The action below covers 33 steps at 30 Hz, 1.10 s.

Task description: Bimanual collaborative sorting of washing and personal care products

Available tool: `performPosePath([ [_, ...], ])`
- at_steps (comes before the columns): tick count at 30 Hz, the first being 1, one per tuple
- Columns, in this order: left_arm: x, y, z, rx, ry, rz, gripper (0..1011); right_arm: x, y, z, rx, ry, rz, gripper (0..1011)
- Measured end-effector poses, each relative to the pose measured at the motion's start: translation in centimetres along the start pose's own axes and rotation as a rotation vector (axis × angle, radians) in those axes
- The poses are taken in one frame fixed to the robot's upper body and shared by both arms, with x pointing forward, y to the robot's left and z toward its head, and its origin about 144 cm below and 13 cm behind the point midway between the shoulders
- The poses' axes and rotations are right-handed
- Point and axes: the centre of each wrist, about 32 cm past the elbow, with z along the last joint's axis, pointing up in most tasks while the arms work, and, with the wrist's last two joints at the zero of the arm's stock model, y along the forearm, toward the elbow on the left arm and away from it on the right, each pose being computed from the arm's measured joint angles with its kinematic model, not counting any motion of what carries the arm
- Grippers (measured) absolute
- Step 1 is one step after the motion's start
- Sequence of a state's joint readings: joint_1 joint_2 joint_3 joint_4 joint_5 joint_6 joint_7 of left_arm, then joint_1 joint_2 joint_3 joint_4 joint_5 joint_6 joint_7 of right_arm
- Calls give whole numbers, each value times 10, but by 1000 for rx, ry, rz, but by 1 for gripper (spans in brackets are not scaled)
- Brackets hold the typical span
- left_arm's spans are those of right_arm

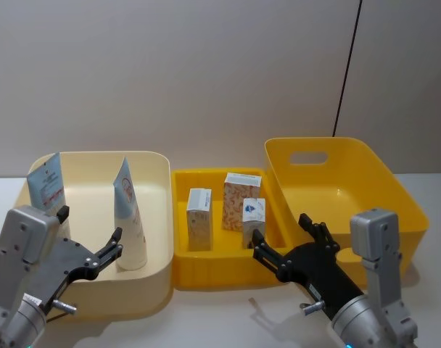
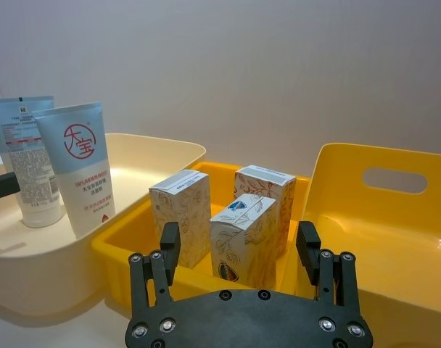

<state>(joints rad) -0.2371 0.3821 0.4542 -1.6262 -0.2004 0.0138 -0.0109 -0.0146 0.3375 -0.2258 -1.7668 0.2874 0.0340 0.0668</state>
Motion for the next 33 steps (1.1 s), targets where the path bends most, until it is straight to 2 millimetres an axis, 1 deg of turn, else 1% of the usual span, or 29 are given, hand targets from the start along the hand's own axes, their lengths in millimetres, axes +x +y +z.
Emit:
performPosePath([
  [33,0,0,0,0,0,0,1003,0,0,0,0,0,0,996],
])
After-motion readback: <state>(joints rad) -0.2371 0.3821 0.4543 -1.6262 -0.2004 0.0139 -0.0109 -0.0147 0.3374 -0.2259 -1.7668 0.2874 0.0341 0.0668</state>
